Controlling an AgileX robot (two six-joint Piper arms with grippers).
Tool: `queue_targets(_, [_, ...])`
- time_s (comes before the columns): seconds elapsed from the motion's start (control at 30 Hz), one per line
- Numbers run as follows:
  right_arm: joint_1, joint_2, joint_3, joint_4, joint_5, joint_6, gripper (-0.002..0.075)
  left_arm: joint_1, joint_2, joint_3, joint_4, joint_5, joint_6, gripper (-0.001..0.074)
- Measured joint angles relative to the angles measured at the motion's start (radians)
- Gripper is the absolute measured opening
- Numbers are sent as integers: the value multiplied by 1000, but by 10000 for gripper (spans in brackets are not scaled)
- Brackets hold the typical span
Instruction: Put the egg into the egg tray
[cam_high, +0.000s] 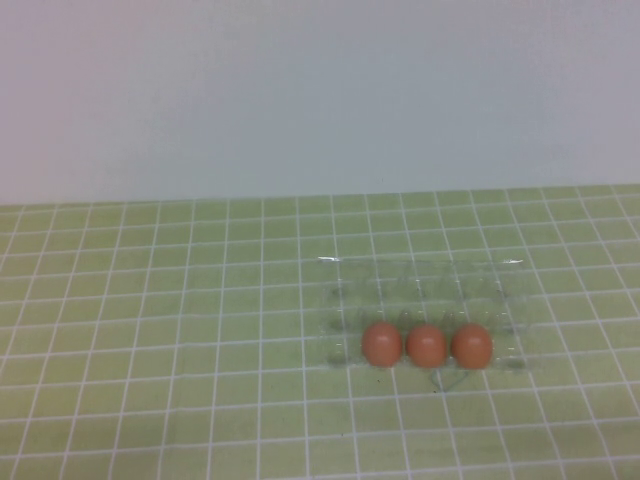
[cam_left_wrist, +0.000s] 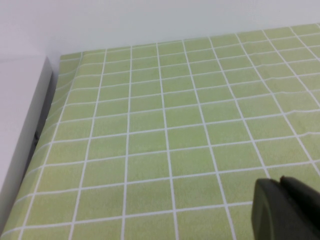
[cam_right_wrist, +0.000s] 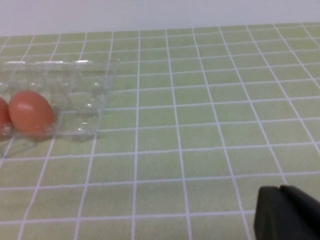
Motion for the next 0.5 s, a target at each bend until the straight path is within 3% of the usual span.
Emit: queue_targets(0.5, [33, 0, 0, -4, 0, -72, -2, 0, 0, 0, 0, 0, 0, -1])
